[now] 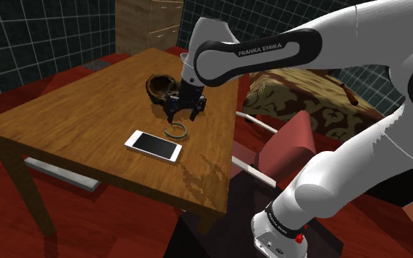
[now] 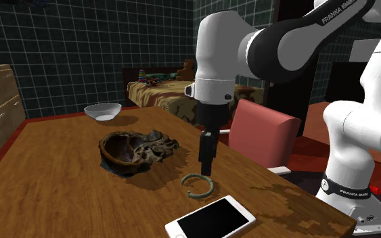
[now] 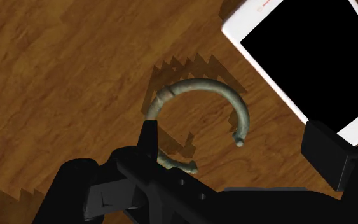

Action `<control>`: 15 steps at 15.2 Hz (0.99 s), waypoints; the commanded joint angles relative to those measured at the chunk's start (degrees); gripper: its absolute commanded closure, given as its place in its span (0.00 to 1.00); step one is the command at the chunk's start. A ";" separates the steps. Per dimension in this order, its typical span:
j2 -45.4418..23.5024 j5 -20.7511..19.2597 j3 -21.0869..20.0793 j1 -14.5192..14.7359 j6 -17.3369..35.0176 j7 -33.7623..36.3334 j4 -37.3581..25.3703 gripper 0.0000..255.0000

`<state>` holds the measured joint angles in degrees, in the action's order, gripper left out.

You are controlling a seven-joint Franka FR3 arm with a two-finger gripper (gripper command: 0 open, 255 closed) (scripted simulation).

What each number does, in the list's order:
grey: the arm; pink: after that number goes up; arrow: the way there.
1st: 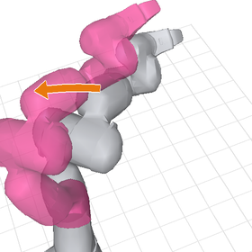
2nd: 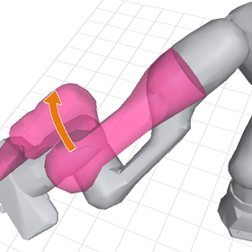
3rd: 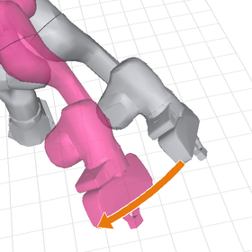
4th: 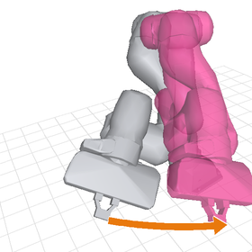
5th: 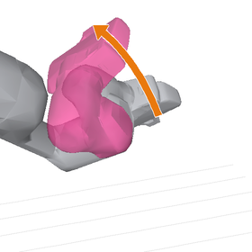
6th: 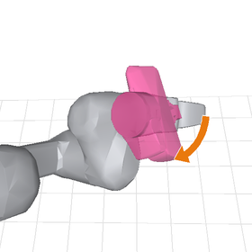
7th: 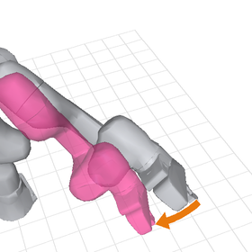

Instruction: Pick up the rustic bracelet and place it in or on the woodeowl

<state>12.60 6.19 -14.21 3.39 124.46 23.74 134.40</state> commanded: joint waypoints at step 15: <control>-11.57 -2.61 -1.71 0.19 10.64 4.49 -2.25 0.00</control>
<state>1.05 3.58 -15.92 3.58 135.06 28.23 132.13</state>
